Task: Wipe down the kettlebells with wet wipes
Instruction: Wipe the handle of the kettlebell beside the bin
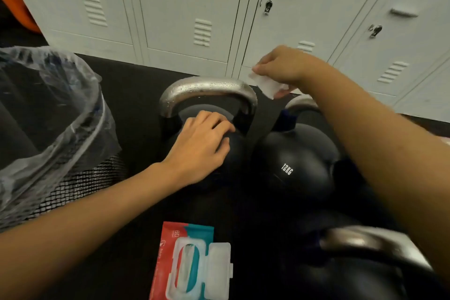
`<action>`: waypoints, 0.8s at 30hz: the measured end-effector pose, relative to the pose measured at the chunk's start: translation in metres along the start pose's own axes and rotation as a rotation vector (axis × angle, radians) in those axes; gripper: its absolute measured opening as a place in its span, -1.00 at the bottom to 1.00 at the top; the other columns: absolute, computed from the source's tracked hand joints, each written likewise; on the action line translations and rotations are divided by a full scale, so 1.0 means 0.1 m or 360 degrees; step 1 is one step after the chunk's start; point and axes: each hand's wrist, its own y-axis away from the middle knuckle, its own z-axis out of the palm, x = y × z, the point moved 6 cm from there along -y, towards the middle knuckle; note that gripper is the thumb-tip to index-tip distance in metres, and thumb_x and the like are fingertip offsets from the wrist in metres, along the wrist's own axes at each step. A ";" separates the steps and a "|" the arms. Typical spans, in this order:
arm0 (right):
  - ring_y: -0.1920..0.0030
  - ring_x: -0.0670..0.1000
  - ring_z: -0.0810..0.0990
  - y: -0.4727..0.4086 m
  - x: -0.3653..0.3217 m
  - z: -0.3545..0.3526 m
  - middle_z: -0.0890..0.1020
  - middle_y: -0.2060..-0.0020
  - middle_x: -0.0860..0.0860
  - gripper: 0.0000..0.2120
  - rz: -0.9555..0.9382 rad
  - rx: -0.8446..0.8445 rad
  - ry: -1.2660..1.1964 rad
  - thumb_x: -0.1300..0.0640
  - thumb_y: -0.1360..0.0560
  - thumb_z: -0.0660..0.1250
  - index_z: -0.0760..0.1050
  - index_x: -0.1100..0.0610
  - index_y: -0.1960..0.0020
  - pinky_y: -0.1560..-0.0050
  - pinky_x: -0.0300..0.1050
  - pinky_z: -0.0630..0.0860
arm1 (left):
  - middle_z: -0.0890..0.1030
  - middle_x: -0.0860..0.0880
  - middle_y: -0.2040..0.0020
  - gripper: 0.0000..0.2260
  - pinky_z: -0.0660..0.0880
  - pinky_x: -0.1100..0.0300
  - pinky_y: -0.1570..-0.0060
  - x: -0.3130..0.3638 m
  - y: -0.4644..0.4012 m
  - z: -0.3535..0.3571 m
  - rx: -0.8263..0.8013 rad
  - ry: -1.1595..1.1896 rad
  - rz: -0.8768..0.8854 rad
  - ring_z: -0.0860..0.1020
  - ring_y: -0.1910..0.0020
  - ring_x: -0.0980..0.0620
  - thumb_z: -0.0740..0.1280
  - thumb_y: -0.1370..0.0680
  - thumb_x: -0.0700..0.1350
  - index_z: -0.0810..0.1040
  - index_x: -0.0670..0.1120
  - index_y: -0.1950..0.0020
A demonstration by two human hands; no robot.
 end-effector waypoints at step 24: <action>-0.09 -0.04 0.54 -0.04 0.63 1.15 0.64 0.05 -0.01 -0.54 0.0345 0.0585 -0.1975 -0.14 -0.67 -0.02 0.60 0.02 0.01 -0.25 -0.10 0.31 | 0.50 -0.11 -0.29 -0.68 0.31 0.07 -0.34 -0.15 0.12 0.09 -0.0162 -0.0260 0.0011 0.42 -0.31 -0.06 0.25 -0.56 -0.06 0.50 -0.15 -0.28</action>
